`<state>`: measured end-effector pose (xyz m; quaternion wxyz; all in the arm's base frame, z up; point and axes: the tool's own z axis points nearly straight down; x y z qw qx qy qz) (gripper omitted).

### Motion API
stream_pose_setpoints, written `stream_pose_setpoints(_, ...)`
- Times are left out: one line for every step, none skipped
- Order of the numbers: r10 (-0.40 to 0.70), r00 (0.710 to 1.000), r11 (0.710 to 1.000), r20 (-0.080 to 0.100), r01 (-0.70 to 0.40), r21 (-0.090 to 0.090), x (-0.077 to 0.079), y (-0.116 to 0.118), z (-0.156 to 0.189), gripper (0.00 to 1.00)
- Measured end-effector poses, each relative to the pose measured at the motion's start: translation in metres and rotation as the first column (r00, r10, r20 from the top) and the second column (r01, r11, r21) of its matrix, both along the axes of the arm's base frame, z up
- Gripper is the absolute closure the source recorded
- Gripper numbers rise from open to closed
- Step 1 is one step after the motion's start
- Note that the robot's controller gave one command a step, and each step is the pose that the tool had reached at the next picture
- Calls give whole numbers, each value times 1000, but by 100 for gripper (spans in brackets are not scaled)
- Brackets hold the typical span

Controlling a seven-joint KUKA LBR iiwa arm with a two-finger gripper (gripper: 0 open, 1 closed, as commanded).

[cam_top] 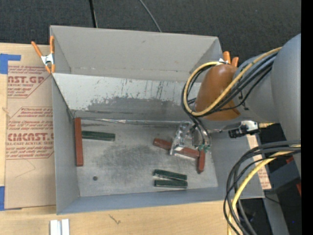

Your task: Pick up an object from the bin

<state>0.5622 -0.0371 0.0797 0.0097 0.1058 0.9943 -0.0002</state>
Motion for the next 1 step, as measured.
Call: stream_pose_setpoints(1,1000,1000,-21,-1,2,-5,1,11,100)
